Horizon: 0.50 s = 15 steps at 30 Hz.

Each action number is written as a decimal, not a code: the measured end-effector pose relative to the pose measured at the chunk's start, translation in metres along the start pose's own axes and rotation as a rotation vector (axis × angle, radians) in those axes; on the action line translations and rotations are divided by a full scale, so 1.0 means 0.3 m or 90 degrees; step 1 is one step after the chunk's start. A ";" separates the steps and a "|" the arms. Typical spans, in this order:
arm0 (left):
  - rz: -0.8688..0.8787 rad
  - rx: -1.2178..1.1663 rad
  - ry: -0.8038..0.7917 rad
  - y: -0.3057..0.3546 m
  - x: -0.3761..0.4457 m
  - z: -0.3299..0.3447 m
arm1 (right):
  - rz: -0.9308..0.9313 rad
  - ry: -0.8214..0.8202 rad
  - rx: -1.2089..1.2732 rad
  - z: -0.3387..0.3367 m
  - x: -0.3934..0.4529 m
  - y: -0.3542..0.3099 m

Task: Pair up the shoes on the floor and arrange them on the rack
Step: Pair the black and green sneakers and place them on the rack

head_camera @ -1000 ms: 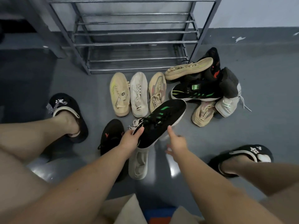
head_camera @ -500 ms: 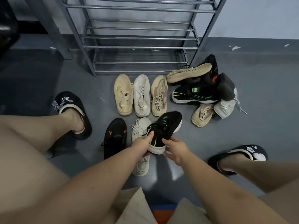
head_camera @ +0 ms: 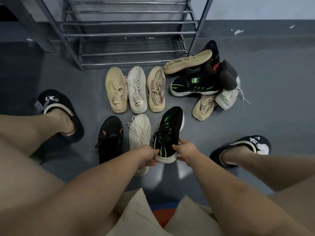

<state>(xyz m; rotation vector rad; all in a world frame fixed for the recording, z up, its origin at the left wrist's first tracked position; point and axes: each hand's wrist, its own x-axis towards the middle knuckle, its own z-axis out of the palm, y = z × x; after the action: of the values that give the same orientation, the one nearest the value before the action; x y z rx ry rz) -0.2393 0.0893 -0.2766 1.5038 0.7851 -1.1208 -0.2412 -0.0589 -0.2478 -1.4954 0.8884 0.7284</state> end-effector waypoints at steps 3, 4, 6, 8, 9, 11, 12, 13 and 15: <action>-0.056 0.029 -0.037 -0.013 -0.028 -0.009 | 0.029 -0.054 -0.078 -0.008 -0.006 0.002; -0.060 0.048 -0.038 -0.017 -0.028 -0.010 | 0.027 -0.060 -0.087 -0.010 -0.004 0.007; -0.043 0.070 -0.024 -0.018 -0.022 -0.005 | 0.021 -0.056 -0.101 -0.015 0.004 0.014; -0.008 0.100 -0.004 -0.013 -0.013 -0.002 | 0.025 -0.053 -0.135 -0.016 0.014 0.014; 0.013 0.112 0.005 -0.009 -0.008 -0.002 | 0.027 -0.054 -0.164 -0.016 0.018 0.014; 0.054 0.135 0.029 0.008 -0.014 -0.007 | 0.026 -0.041 -0.205 -0.015 0.030 0.014; 0.077 0.158 0.039 0.016 -0.012 -0.011 | 0.022 -0.032 -0.205 -0.014 0.035 0.012; 0.106 0.186 0.049 0.024 -0.017 -0.014 | 0.014 -0.023 -0.194 -0.010 0.037 0.008; 0.156 0.244 0.082 0.034 -0.019 -0.022 | -0.020 -0.010 -0.177 -0.001 0.042 0.001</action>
<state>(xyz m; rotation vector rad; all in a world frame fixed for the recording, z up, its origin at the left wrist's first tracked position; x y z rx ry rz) -0.2304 0.0938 -0.2677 1.9506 0.4683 -1.0331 -0.2351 -0.0607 -0.2586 -1.7417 0.7723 0.8665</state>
